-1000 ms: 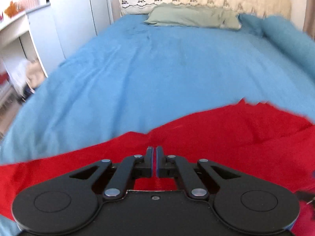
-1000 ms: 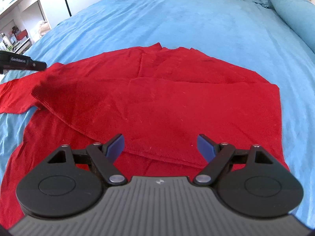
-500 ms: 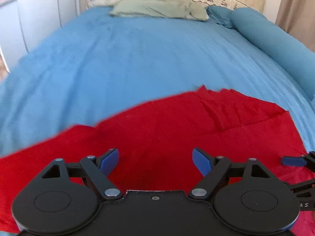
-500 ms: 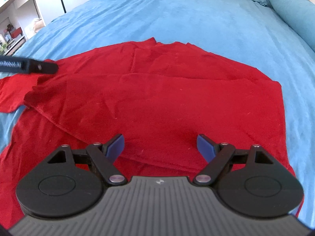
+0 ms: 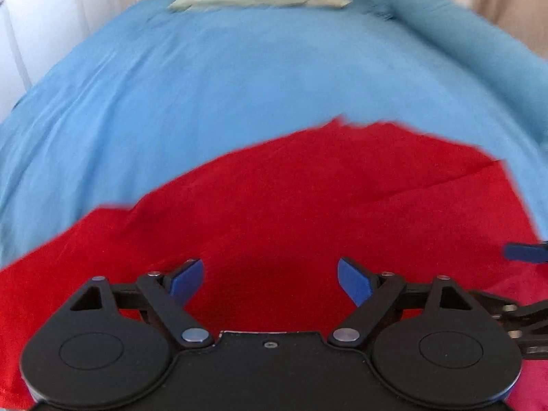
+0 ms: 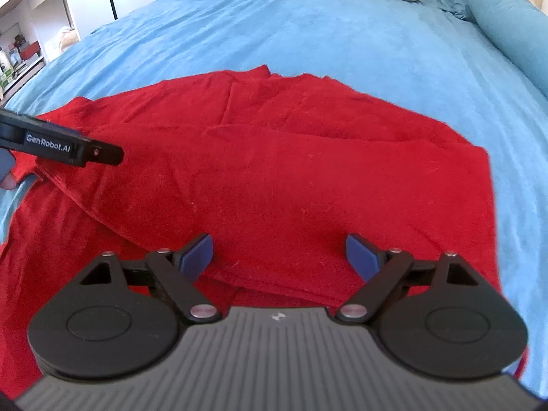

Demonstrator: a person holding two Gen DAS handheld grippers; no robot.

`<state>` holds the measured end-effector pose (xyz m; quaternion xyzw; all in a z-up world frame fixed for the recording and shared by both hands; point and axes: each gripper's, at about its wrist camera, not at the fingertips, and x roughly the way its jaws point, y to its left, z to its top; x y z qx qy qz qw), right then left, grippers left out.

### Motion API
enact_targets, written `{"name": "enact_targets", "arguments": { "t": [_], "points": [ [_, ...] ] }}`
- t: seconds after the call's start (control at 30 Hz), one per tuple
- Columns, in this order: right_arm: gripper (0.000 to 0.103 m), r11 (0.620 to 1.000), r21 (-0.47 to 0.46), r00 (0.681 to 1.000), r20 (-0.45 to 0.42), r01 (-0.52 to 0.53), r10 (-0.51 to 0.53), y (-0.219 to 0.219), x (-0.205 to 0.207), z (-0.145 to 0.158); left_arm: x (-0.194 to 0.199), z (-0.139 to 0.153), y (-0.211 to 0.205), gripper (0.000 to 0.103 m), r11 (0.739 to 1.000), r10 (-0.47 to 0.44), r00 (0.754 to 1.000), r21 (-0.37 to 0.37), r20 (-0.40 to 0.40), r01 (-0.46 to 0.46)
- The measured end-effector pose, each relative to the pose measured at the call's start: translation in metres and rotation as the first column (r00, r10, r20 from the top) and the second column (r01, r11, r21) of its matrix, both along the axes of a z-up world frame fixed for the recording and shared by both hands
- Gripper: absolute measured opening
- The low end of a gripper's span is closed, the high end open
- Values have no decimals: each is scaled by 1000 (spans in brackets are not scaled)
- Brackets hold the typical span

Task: Fold small clothes

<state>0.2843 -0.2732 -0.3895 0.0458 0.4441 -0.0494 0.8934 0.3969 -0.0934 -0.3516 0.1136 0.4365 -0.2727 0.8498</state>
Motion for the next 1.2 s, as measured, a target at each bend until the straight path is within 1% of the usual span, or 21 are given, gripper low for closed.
{"name": "enact_targets", "arguments": {
  "t": [0.03,0.1,0.13,0.2,0.3,0.37,0.4,0.43,0.47,0.5,0.57,0.67,0.73,0.8,0.87,0.93,0.97,1.03,1.13,1.2],
  "points": [
    [101,1000,-4,1000,6,12,-12,-1,-4,5,-4,5,-7,90,1000,-21,1000,-6,3,21],
    [101,999,-5,999,17,50,-50,-9,-16,15,-14,14,-27,97,998,-58,998,-12,5,58],
    [101,998,-4,998,12,66,-66,-14,-20,17,-17,14,-35,97,997,-71,997,-17,2,71],
    [101,994,-2,994,-8,109,-109,-30,-30,15,-21,7,-54,97,996,-93,995,-10,-20,93],
    [101,981,-25,980,-45,193,-194,-59,-45,1,-24,-11,-73,97,996,-84,994,18,-67,86],
    [103,972,22,971,-43,235,-234,-78,-59,-11,-24,-19,-80,97,996,-86,993,22,-83,88],
    [103,970,39,970,-37,240,-239,-81,-64,-14,-25,-24,-82,97,996,-80,993,34,-86,83],
    [103,974,35,974,-29,225,-224,-81,-67,-16,-26,-26,-82,97,996,-75,993,43,-86,79],
    [103,980,9,980,-21,199,-199,-76,-69,-17,-27,-29,-80,97,996,-67,994,51,-85,71],
    [103,984,-17,983,-17,180,-180,-72,-70,-18,-30,-31,-79,97,997,-56,995,57,-88,61],
    [103,982,-11,982,-11,190,-190,-72,-71,-19,-29,-29,-71,97,998,-28,995,53,-99,34],
    [103,978,-2,978,-22,207,-207,-73,-67,-10,-31,-13,-51,97,999,39,994,27,-98,-36],
    [103,978,-11,978,-7,210,-210,-67,-64,1,-32,4,-32,97,994,110,992,21,-64,-108],
    [103,976,-42,977,24,214,-213,-61,-62,22,-30,23,-9,97,981,193,981,22,-23,-192],
    [103,979,-32,979,35,202,-201,-55,-56,39,-27,39,19,98,962,274,962,4,1,-274],
    [103,983,-1,982,46,185,-185,-46,-46,55,-25,54,55,101,926,377,926,-27,7,-376],
    [103,986,17,985,50,166,-167,-40,-40,61,-25,58,73,103,904,427,904,-36,6,-426],
    [103,990,25,989,57,137,-138,-24,-28,68,-24,61,106,103,857,514,858,-40,6,-514],
    [103,996,-8,993,71,92,-91,8,-11,69,-26,55,160,103,779,627,779,-9,1,-627],
    [103,999,-25,997,69,44,-42,30,0,66,-29,47,200,103,724,689,724,-16,-10,-689]
  ]
}}
